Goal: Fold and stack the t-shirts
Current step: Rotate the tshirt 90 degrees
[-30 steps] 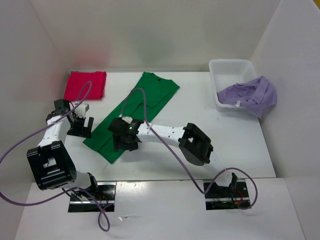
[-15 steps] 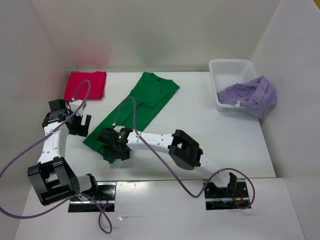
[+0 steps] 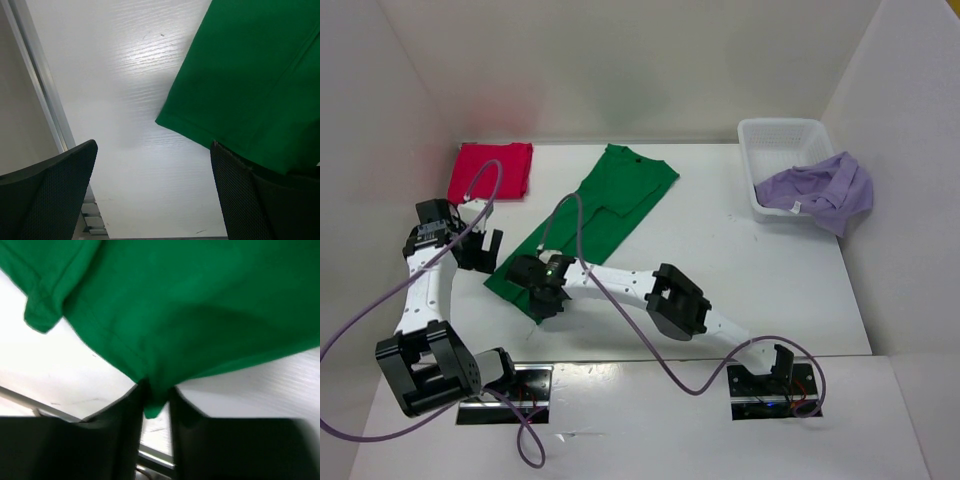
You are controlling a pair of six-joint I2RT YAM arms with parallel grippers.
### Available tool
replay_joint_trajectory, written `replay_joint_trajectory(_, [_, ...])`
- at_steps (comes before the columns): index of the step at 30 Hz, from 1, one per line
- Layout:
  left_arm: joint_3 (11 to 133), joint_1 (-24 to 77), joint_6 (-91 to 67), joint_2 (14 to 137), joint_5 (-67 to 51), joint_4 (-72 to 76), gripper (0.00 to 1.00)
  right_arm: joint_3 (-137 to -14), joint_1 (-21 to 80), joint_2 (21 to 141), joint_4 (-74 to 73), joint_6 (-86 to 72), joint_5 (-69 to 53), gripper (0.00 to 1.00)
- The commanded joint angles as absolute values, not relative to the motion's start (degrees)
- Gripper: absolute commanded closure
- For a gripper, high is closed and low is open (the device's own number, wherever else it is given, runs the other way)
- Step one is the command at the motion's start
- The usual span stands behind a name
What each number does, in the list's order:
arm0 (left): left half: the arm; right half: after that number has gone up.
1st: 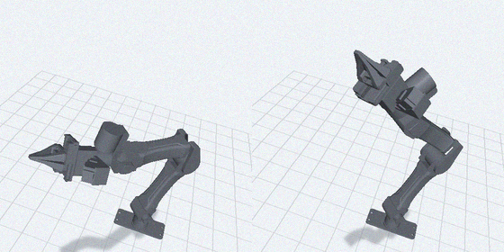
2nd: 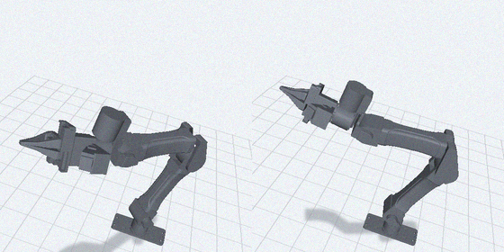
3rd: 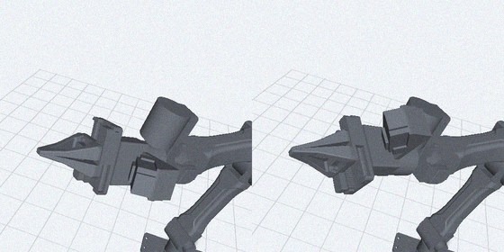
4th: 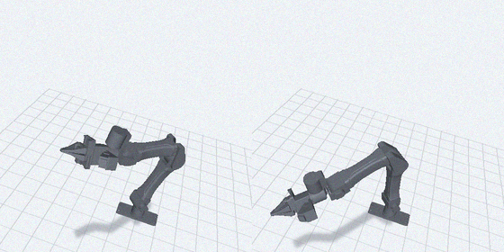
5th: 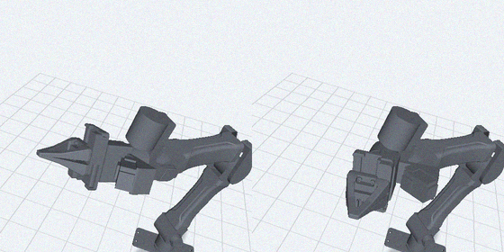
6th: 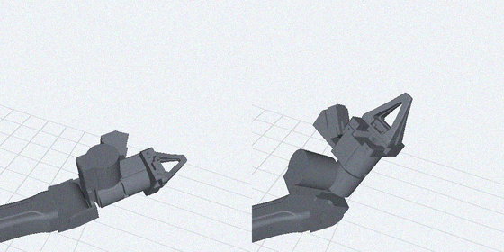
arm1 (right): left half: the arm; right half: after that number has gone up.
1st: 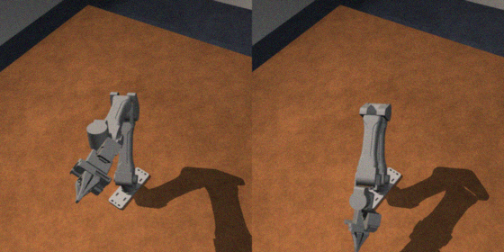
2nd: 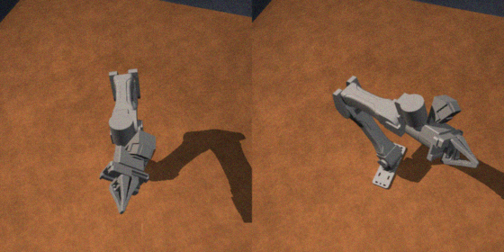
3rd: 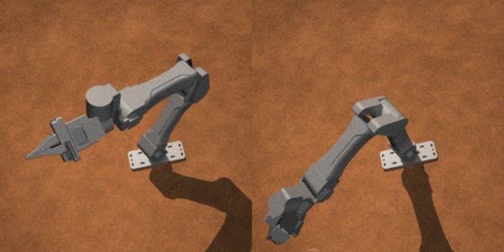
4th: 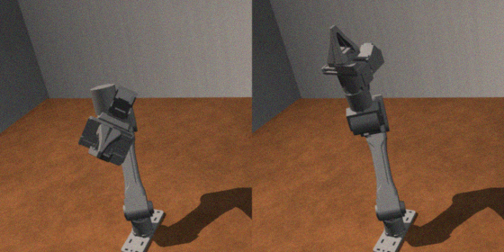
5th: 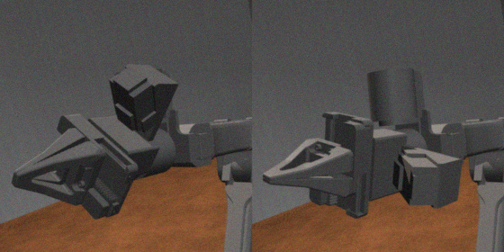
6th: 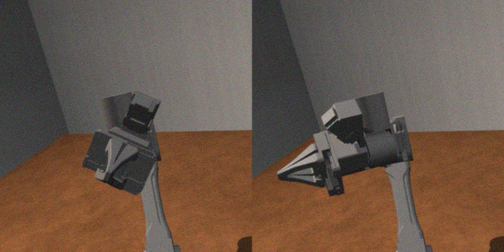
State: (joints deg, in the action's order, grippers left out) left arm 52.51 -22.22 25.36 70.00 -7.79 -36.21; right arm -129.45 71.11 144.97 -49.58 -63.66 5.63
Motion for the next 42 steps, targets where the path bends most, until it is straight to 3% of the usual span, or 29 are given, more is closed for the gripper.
replay_joint_trajectory(1, [53.2, -22.6, 26.8, 66.5, -7.7, -36.7, 0.0, -130.2, 71.5, 149.7, -55.5, -64.2, 7.2, 0.9])
replay_joint_trajectory(3, [52.6, -22.6, 27.4, 65.0, -7.2, -37.4, 0.0, -125.4, 71.5, 146.6, -53.8, -64.8, 7.7, 1.0])
replay_joint_trajectory(5, [52.6, -22.6, 29.1, 63.5, -7.2, -38.1, 0.0, -119.5, 71.5, 142.8, -51.0, -66.2, 8.8, 1.0])
replay_joint_trajectory(9, [53.3, -22.6, 32.8, 61.0, -7.2, -39.9, 0.0, -91.0, 68.6, 129.2, -40.7, -70.3, 6.7, 1.0])
replay_joint_trajectory(14, [54.4, -22.1, 38.2, 60.3, -7.7, -41.7, 0.0, -64.7, 66.6, 110.1, -31.2, -73.2, 6.0, 1.0])
replay_joint_trajectory(23, [55.5, -10.8, 43.3, 61.4, -6.1, -44.0, 0.0, -45.8, 66.0, 93.5, -34.4, -75.7, 6.0, 1.0])
replay_joint_trajectory(26, [55.5, -3.6, 46.1, 58.1, -5.5, -44.0, 0.0, -42.2, 66.0, 87.7, -35.1, -76.3, 5.4, 0.91])
replay_joint_trajectory(27, [55.5, 0.7, 47.0, 57.3, -5.5, -44.6, 0.0, -42.2, 66.0, 86.1, -35.8, -76.3, 5.4, 0.66])
replay_joint_trajectory(28, [55.0, 3.0, 49.3, 56.4, -5.5, -45.2, 0.0, -42.2, 66.5, 83.2, -36.5, -74.7, 5.4, 0.52])
replay_joint_trajectory(30, [54.3, 7.1, 51.9, 52.4, -5.5, -45.2, 0.0, -42.2, 67.2, 80.0, -38.0, -74.1, 5.4, 0.35])
replay_joint_trajectory(34, [49.0, 16.3, 64.3, 41.8, -9.1, -45.2, 0.0, -42.7, 67.2, 70.4, -42.3, -73.6, 5.4, 0.27])
replay_joint_trajectory(36, [44.2, 18.4, 78.0, 33.4, -11.6, -48.1, 0.0, -42.7, 67.2, 65.4, -43.9, -75.2, 5.4, 0.27])
replay_joint_trajectory(38, [38.5, 19.7, 95.3, 24.2, -14.4, -51.5, 0.0, -42.7, 67.2, 63.5, -43.9, -75.9, 5.4, 0.27])
replay_joint_trajectory(42, [29.3, 19.7, 109.7, 11.2, -22.0, -49.9, 0.0, -44.4, 66.6, 65.3, -42.4, -74.0, 3.3, 0.27])
